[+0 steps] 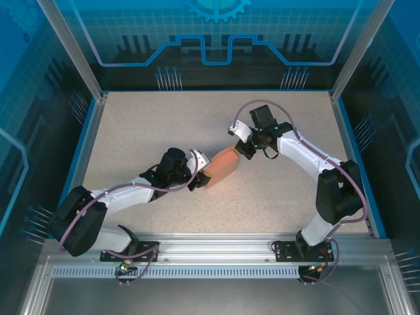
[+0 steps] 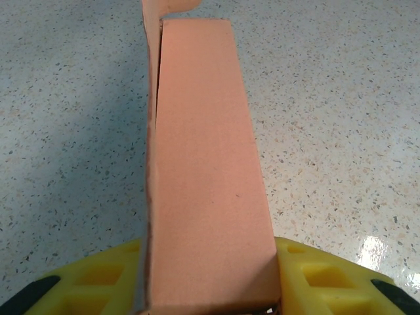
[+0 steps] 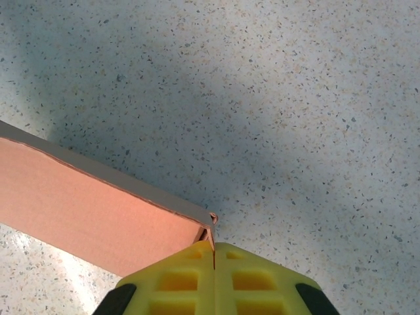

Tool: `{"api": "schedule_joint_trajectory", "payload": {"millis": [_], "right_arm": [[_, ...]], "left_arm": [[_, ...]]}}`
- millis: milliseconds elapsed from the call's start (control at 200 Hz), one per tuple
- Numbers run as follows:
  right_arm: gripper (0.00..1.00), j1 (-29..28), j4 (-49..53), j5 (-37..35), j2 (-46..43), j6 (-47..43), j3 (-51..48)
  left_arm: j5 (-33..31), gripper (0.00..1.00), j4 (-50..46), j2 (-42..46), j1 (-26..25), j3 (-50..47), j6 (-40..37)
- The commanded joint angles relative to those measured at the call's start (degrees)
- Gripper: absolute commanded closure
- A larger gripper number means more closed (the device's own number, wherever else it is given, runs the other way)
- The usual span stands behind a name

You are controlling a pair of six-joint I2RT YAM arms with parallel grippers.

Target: Fold the paper box

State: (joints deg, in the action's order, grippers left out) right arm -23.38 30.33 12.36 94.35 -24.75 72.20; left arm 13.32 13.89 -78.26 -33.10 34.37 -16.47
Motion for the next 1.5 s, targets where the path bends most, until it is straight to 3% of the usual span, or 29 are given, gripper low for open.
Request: {"api": "schedule_joint_trajectory", "payload": {"millis": [0, 270, 450, 1096, 1496], "right_arm": [[0.99, -0.7, -0.5, 0.8, -0.8, 2.9, -0.8], [1.0, -3.5, 3.1, -5.6, -1.1, 19.9, 1.7], [1.0, -6.2, 5.6, -9.6, -0.4, 24.6, 2.4], [1.0, -6.6, 6.2, -7.7, -3.9, 27.7, -0.4], [1.0, -6.6, 4.8, -10.2, -4.7, 28.2, -4.4]], "left_arm": [[0.2, 0.65, 1.9, 1.0, 0.4, 1.5, 0.6], [-0.2, 0.65, 2.3, -0.8, 0.3, 2.0, 1.1], [-0.2, 0.65, 3.1, -1.8, 0.2, 2.1, 1.2], [0.2, 0.65, 4.0, -3.9, -0.1, 2.5, 1.8], [0.2, 0.64, 4.0, -4.0, -0.1, 2.5, 1.7]]}}
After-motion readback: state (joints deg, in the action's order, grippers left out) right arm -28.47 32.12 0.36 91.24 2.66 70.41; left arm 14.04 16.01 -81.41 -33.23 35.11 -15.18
